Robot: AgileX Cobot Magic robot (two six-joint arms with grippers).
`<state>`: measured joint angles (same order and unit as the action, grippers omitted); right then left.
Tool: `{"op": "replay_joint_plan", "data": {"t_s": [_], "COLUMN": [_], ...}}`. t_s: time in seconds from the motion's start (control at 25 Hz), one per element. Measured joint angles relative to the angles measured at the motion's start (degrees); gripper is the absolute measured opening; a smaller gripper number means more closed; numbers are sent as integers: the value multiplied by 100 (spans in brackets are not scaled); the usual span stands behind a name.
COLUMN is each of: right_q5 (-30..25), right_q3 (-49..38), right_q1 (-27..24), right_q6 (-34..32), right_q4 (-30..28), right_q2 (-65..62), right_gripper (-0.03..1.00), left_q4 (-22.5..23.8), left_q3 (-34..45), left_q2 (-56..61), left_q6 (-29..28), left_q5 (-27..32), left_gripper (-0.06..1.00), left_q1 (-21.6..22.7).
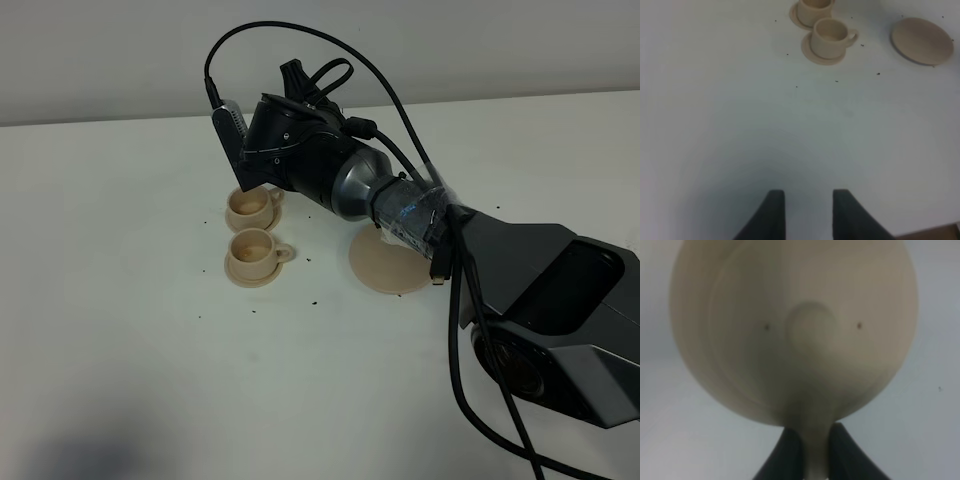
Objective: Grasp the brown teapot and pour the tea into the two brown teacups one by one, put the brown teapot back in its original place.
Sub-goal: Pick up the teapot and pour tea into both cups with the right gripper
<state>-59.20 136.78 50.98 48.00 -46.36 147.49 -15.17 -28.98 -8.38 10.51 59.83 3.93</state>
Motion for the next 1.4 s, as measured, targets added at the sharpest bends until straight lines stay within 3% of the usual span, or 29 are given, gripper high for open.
{"op": "replay_joint_plan", "data": {"t_s": [1.4], "right_q5": [-122], "right_q3": [0], "right_q1": [223], "right_q6": [67], "right_q4": [-540], "right_q2": [0], "right_gripper": [11], "left_q4": [0], "left_q3": [0], "left_q2": [0], "left_q6": [-6], "left_q5": [0], "left_gripper": [25], "left_q1": [0]}}
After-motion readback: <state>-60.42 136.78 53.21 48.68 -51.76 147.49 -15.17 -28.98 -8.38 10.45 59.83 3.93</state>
